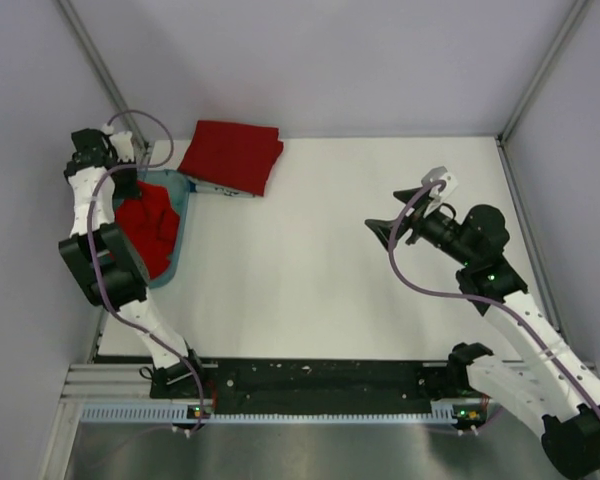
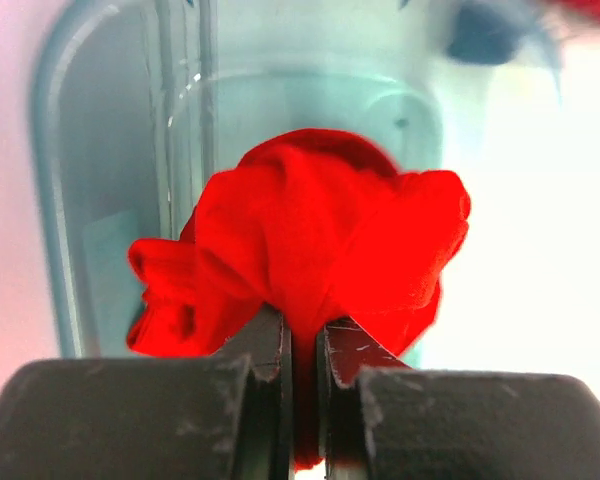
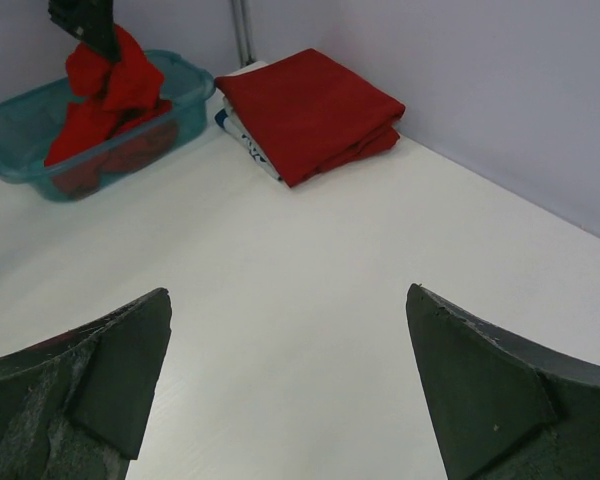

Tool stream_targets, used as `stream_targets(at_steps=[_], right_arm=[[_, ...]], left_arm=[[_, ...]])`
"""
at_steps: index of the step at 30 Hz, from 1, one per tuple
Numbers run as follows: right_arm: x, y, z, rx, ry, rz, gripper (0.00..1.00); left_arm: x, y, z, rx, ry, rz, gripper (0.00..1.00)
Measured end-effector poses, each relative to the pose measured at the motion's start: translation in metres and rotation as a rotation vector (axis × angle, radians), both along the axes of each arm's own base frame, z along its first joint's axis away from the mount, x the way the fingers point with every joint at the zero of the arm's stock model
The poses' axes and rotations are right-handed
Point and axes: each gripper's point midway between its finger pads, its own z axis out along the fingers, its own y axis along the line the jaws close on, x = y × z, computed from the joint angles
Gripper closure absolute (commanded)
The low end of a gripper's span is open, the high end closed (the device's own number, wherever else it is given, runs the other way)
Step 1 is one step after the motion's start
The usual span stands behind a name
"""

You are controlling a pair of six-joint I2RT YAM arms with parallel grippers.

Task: Fold and stack the t-shirts
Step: Grab crumpled tshirt from bin with the left arm, then move the tshirt to the center of the board

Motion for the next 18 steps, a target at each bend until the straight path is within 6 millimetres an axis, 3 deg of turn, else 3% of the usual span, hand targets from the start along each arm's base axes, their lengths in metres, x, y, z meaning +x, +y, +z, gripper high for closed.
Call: stream_targets(at_steps=[3,6,9,11,13,15,16,18], right_arm=[[0.0,0.0,0.0,0.001,0.004,0.0,0.01],[-0.001,0.001,0.0,0.013,0.02,0.005,0.01],[-0.003,0.003,0.004,0.04,0.031,0.014,0.01],[-0.004,0.004,0.006,0.059,0.047,0.015,0.01],[-0.002,0.003,0.008,0.076,0.065,-0.002,0.01],[0.003,-0.003,0.01,0.092,0.094,-0.052,0.01],[0.006,-0.005,0.01,0.093,0.106,-0.076,0.01],[0.011,-0.013,0.009,0.098,0.136,-0.132,0.01]], left_arm=[[-0.008,-0.017,0.06,0.003,-0.127,-0.014,1.0],[-0.027,-0.057,0.157,0.042,-0.357,-0.086,1.0],[-0.056,-0.124,0.251,0.086,-0.608,-0.248,1.0],[-0.088,-0.185,0.304,0.09,-0.772,-0.415,1.0],[-0.126,-0.252,0.335,0.017,-0.878,-0.633,1.0],[-0.153,-0.293,0.349,-0.062,-0.924,-0.783,1.0],[-0.161,-0.311,0.351,-0.099,-0.932,-0.843,1.0],[-0.161,-0.34,0.331,-0.159,-0.876,-0.926,1.0]])
